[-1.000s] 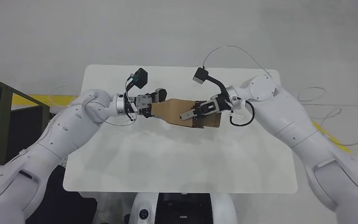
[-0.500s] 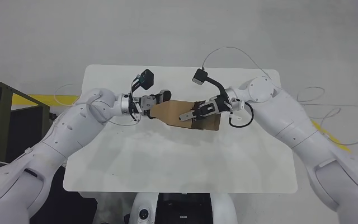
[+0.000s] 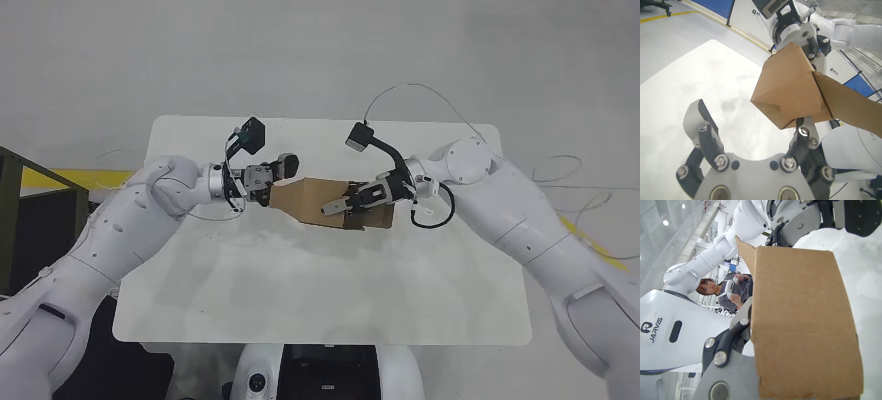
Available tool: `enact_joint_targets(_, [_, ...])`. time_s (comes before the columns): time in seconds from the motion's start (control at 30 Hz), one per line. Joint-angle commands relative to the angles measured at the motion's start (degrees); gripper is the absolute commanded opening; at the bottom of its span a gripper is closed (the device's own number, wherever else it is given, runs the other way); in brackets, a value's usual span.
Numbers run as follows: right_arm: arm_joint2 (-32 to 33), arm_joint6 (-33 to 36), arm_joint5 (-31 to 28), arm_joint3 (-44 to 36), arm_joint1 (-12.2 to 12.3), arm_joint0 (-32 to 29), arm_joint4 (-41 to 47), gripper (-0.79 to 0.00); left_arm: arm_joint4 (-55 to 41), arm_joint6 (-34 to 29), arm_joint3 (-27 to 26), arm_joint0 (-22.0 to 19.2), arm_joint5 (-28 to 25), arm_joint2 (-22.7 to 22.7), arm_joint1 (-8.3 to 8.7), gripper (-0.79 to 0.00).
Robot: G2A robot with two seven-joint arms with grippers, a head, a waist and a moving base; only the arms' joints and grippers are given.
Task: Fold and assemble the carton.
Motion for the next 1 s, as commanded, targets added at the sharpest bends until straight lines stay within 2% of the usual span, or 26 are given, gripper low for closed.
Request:
enact_joint_targets(0.0, [0.29,-0.06,-0.06,0.02,0.3,-0.25,0.3,-0.785,-0.1,0.06,0.12,0.58,0.0,-1.13,0.45,0.0])
enact_joint_targets(0.27, [1.25,0.3,0.29,-0.81,1.51,-1.4,0.69,-0.785,-3.61,-0.52,-0.27,3.32,0.0,-5.68,2.4,0.0])
enact_joint_targets(0.47, [0.83,0.7,0.7,-2.79,1.94,-1.65,-0.41,-0.785,-7.45,-1.4,-0.65,4.34,0.0,-7.69,2.99,0.0])
enact_joint_targets(0.6, [-0.02,0.62,0.61,-4.01,2.04,-1.46,-1.05,-0.785,-7.16,-2.07,-0.67,4.06,0.0,-7.49,2.51,0.0])
enact_joint_targets(0.97, [-2.16,-0.98,-0.99,-7.05,2.89,-0.3,-2.18,-0.785,-4.16,-3.15,-1.96,2.77,0.0,-4.18,-0.15,0.0])
